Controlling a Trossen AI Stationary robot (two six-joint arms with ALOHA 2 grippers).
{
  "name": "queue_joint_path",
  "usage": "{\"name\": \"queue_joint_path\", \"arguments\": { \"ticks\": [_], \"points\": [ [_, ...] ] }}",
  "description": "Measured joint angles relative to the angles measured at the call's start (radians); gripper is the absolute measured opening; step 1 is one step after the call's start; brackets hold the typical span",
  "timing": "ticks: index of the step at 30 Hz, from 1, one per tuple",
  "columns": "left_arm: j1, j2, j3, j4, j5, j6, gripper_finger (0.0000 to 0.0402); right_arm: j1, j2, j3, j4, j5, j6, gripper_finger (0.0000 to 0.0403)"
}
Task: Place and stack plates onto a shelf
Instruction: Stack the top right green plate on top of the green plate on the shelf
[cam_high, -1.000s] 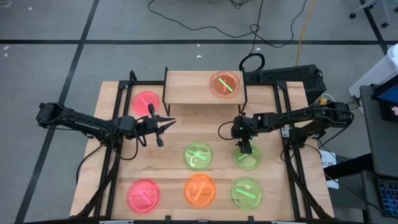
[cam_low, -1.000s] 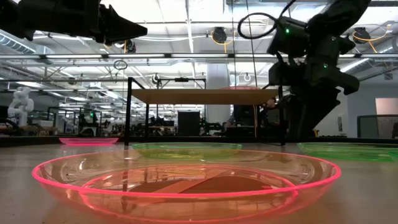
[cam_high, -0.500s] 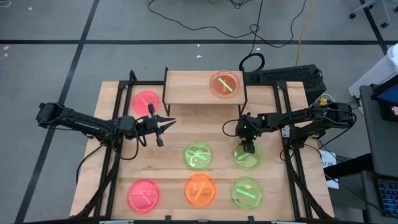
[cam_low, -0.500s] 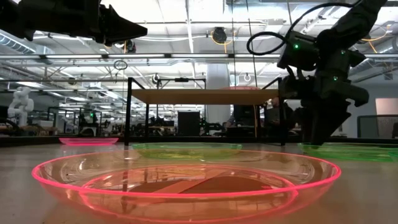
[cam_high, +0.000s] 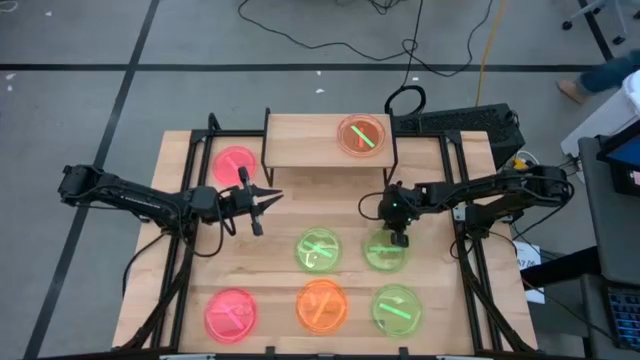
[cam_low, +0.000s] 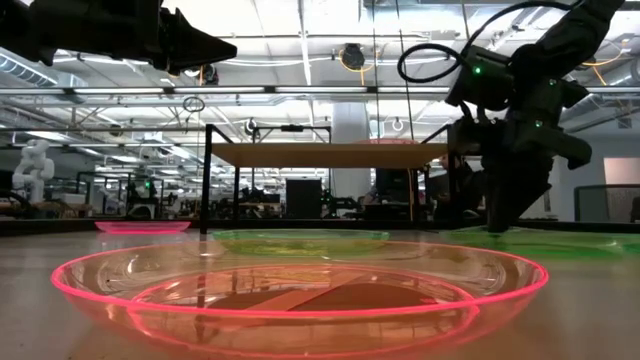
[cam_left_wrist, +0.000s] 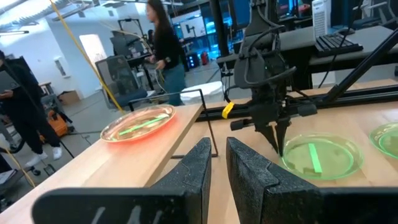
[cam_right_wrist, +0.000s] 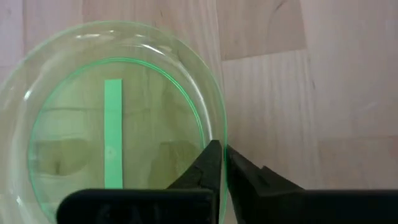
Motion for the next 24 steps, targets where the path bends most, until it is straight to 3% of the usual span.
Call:
{"name": "queue_joint_path", "arguments": {
  "ticks": [6, 14, 24],
  "points": [
    [0.000, 0.000, 0.000, 0.000, 0.000, -0.001, 0.0058, 0.000, -0.068, 0.000, 0.013, 0.000, 0.005, 0.0001],
    [0.000, 0.000, 0.000, 0.000, 0.000, -0.003, 0.0058, -0.004, -0.276, 0.000, 0.137, 0.007, 0.039, 0.0000],
    [0.000, 0.000, 0.000, 0.001, 0.000, -0.003, 0.0058, -0.125, -0.459, 0.002, 0.465, 0.286, 0.068, 0.0000]
  ]
}}
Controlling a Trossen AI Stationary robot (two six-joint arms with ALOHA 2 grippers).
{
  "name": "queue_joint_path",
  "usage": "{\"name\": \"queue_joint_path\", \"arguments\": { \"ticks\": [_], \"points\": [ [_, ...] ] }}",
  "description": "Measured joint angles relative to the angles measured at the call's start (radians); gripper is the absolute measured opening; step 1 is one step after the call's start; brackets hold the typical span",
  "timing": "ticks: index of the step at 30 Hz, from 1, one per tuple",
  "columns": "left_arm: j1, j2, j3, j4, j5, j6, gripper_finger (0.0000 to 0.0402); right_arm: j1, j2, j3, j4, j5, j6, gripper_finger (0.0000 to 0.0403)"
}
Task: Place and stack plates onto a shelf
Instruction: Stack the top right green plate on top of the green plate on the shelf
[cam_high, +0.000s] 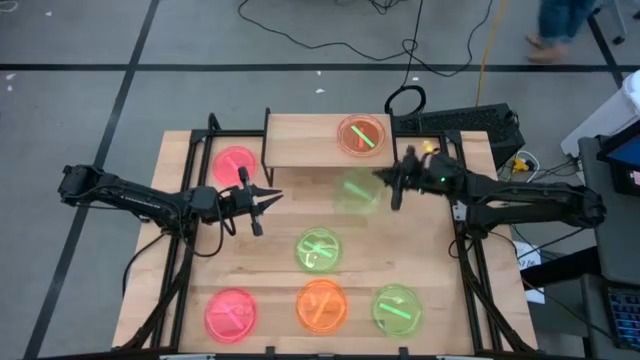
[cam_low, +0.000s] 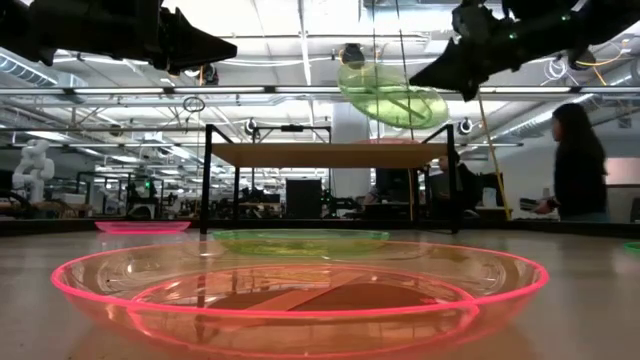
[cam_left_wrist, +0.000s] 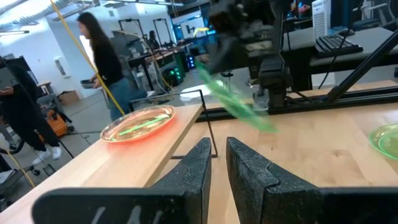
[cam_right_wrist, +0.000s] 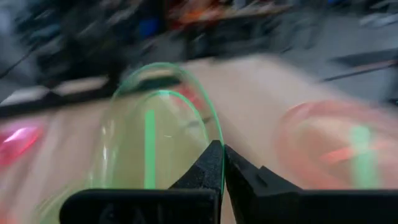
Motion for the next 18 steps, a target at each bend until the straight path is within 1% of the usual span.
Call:
{"name": "queue_joint_path", "arguments": {
  "ticks": [4, 10, 12, 16, 18],
  "points": [
    [0.000, 0.000, 0.000, 0.000, 0.000, -0.011, 0.0058, -0.077, 0.014, 0.000, 0.105, 0.079, -0.020, 0.0000],
    [0.000, 0.000, 0.000, 0.000, 0.000, -0.021, 0.0058, -0.202, 0.077, 0.006, 0.292, 0.084, -0.023, 0.0000],
    [0.000, 0.000, 0.000, 0.001, 0.000, -0.030, 0.0058, -0.247, 0.102, 0.011, 0.336, 0.102, -0.022, 0.0000],
    [0.000, 0.000, 0.000, 0.001, 0.000, -0.044, 0.0058, -0.337, 0.169, 0.033, 0.361, 0.104, -0.001, 0.0000],
    [0.000, 0.000, 0.000, 0.001, 0.000, -0.045, 0.0058, -0.373, 0.208, 0.044, 0.366, 0.077, 0.019, 0.0000]
  ]
}}
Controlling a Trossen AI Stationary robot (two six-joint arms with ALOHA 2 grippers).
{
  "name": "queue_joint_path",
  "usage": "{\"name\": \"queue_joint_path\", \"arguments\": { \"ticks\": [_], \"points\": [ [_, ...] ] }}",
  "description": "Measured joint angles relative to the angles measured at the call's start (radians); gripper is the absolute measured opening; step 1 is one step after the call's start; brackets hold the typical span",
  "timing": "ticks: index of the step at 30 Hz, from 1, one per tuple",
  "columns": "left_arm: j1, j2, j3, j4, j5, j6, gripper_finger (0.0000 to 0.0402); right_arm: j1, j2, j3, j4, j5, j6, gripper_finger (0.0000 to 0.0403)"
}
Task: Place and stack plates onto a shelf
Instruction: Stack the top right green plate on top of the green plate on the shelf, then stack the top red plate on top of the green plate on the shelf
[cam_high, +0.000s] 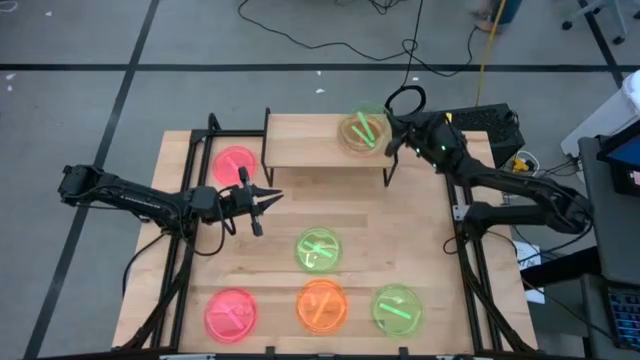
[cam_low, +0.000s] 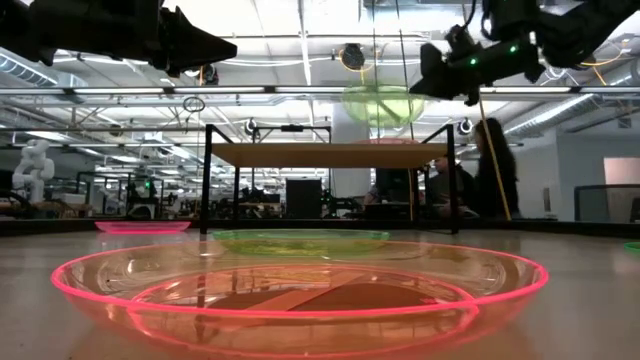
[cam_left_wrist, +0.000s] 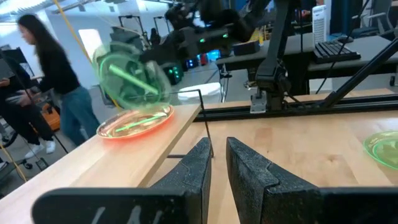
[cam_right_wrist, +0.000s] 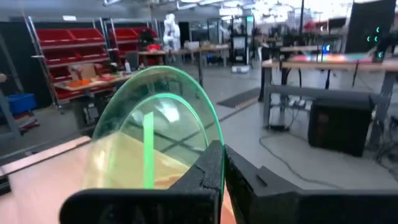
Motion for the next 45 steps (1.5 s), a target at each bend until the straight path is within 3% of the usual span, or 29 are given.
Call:
{"name": "queue_joint_path", "arguments": {
  "ticks": [9, 18, 30, 36, 41, 45],
  "points": [
    [0.000, 0.000, 0.000, -0.001, 0.000, 0.000, 0.0058, -0.078, 0.114, 0.008, 0.009, -0.048, 0.046, 0.0000],
    [0.000, 0.000, 0.000, -0.007, 0.000, 0.000, 0.0058, -0.081, 0.132, 0.008, 0.009, -0.052, 0.034, 0.0007],
    [0.000, 0.000, 0.000, -0.007, 0.000, 0.000, 0.0058, -0.080, 0.126, 0.008, 0.020, -0.052, 0.009, 0.0095],
    [0.000, 0.000, 0.000, -0.008, -0.028, -0.076, 0.0058, -0.078, -0.016, 0.008, 0.039, -0.087, -0.033, 0.0128],
    [0.000, 0.000, 0.001, -0.030, -0.162, -0.133, 0.0058, -0.077, -0.203, 0.008, -0.016, -0.268, -0.030, 0.0134],
    [0.008, 0.000, 0.008, -0.119, -0.291, -0.093, 0.0058, -0.070, -0.316, 0.008, -0.127, -0.313, -0.019, 0.0133]
  ]
}}
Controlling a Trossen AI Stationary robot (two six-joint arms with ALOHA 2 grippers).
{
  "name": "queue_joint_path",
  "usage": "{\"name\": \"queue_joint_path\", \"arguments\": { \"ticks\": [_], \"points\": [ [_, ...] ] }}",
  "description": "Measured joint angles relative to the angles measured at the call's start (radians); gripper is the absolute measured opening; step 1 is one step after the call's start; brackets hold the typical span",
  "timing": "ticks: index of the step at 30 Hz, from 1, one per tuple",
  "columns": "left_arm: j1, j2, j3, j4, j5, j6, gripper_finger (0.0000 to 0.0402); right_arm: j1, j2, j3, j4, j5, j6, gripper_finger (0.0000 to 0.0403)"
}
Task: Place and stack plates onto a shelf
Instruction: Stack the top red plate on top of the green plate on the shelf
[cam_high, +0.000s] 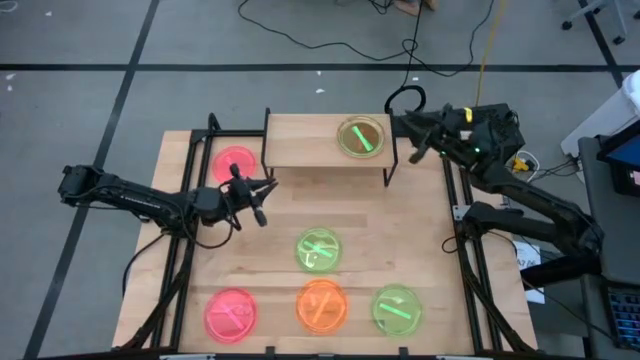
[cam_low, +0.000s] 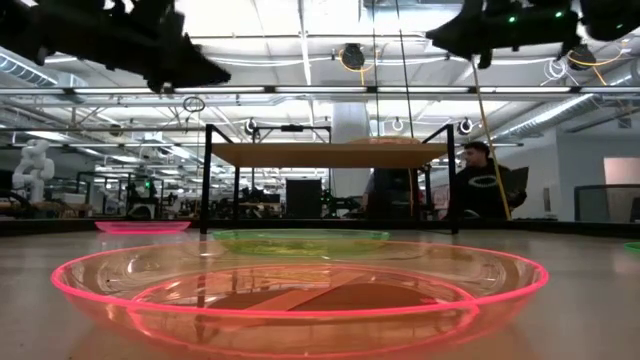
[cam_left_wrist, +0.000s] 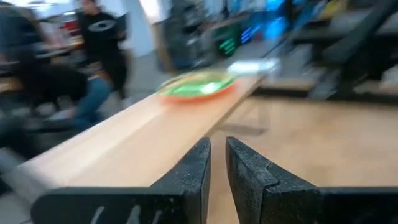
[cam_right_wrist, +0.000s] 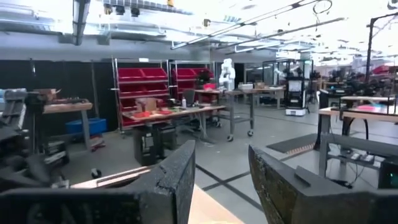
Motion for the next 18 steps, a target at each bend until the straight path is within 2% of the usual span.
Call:
{"name": "queue_joint_path", "arguments": {
  "ticks": [3, 6, 13, 18],
  "points": [
    [0.013, 0.000, 0.043, -0.165, -0.127, 0.011, 0.0058, 0.014, -0.062, 0.000, -0.062, 0.000, -0.012, 0.0133],
    [0.029, 0.000, 0.104, -0.376, -0.190, -0.073, 0.0058, 0.031, -0.118, 0.000, -0.073, -0.001, -0.038, 0.0133],
    [0.077, 0.010, 0.226, -0.850, -0.181, -0.431, 0.0058, 0.044, -0.240, 0.000, -0.070, 0.001, -0.101, 0.0133],
    [0.127, 0.014, 0.212, -0.991, -0.096, -0.627, 0.0058, 0.044, -0.305, 0.000, -0.071, 0.006, -0.142, 0.0132]
  ]
}}
